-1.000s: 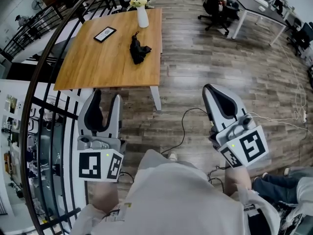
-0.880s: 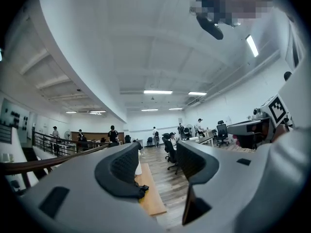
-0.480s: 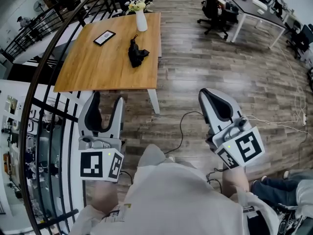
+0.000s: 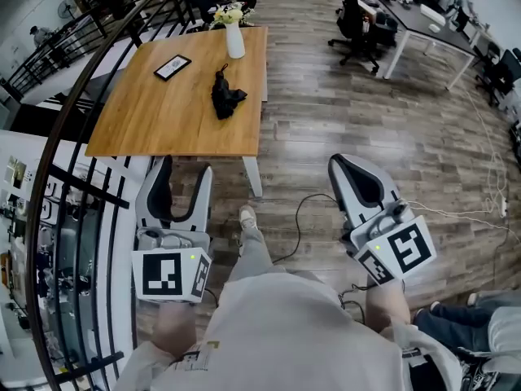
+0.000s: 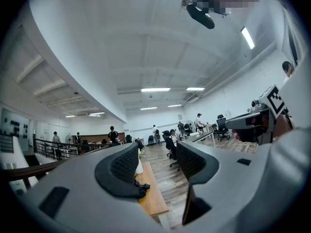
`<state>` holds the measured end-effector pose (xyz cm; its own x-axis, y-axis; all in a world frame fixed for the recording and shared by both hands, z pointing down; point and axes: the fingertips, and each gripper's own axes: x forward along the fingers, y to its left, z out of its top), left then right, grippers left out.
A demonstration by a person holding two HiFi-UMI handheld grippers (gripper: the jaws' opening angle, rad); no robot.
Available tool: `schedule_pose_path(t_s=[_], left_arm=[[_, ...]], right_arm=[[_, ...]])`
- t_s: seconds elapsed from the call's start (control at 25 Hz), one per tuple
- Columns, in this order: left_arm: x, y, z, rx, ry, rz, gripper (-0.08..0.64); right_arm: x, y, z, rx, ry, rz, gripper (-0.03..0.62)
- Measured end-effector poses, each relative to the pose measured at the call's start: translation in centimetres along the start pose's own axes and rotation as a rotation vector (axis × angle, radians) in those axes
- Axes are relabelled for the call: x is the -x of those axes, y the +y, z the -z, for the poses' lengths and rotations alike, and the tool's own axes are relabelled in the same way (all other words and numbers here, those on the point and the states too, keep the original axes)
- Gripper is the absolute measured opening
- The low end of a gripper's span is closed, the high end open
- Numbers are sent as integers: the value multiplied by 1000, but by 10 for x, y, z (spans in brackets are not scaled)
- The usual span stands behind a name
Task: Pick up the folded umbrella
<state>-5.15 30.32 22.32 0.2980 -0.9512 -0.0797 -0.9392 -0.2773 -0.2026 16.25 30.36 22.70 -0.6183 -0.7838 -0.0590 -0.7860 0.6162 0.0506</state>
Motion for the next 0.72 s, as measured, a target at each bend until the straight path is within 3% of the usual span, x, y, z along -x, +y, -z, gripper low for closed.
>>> schedule_pose_path(t_s=[0.32,0.72], left_arm=[[-25,14,13,-32,24,-6,250],[-114,53,34,-11,53,26,250]], right_arm=[[-31,-8,6,8,9,-20,28],[-114,-53,21,13,62,-11,28]])
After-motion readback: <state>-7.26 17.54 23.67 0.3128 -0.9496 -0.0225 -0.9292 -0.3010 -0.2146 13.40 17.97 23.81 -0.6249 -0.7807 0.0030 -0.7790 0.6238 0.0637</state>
